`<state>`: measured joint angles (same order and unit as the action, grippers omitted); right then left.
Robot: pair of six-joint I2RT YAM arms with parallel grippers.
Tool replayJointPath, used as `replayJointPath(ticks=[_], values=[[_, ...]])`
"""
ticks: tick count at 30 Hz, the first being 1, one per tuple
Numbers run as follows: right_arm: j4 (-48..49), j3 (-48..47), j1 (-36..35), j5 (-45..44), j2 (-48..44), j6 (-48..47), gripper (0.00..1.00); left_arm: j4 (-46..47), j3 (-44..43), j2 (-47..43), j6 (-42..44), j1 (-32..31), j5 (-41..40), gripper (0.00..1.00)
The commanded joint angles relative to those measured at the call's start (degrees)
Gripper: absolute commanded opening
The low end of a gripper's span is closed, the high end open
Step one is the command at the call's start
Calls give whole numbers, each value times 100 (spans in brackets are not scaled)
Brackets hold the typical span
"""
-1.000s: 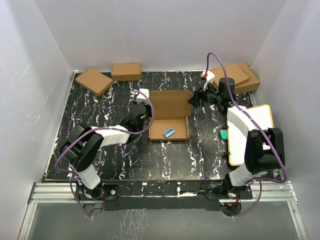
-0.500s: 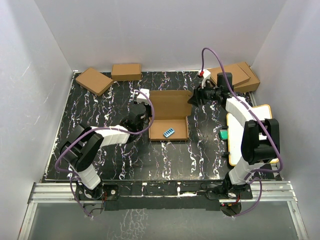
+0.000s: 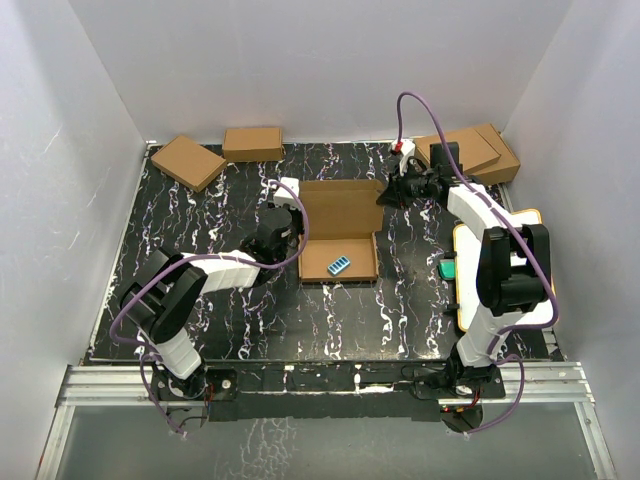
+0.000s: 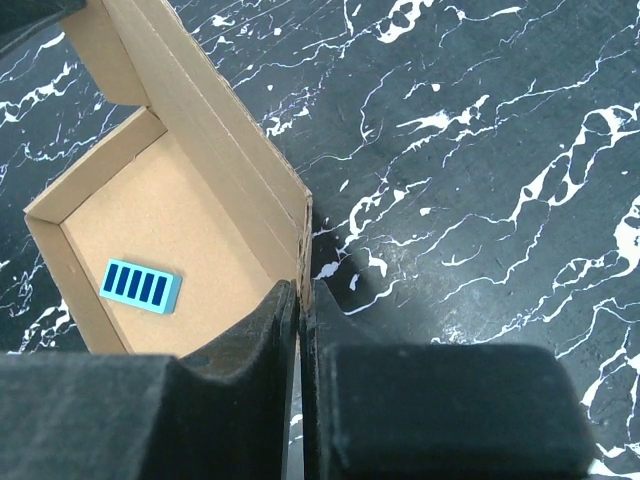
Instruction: Fold the paper box
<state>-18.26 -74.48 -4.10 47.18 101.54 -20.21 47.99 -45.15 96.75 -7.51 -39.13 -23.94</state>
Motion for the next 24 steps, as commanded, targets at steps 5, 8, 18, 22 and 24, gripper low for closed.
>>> replayJointPath(ticks=[5, 8, 18, 22, 24], values=[[345, 244, 184, 295, -510, -500, 8, -698, -81, -765, -374, -26, 262, 33], [519, 434, 258, 404, -663, -569, 8, -1413, -109, -1183, -642, 19, 442, 49], [745, 636, 278, 518, -768, -565, 8, -3708, -418, -2380, -1198, 1415, 3897, 78], [745, 636, 278, 529, -747, -555, 8, -4388, -1118, -1749, -1220, 2154, 5729, 82], [752, 636, 278, 551, -747, -534, 8, -4910, -1643, -1336, -1010, 2230, 6165, 80]])
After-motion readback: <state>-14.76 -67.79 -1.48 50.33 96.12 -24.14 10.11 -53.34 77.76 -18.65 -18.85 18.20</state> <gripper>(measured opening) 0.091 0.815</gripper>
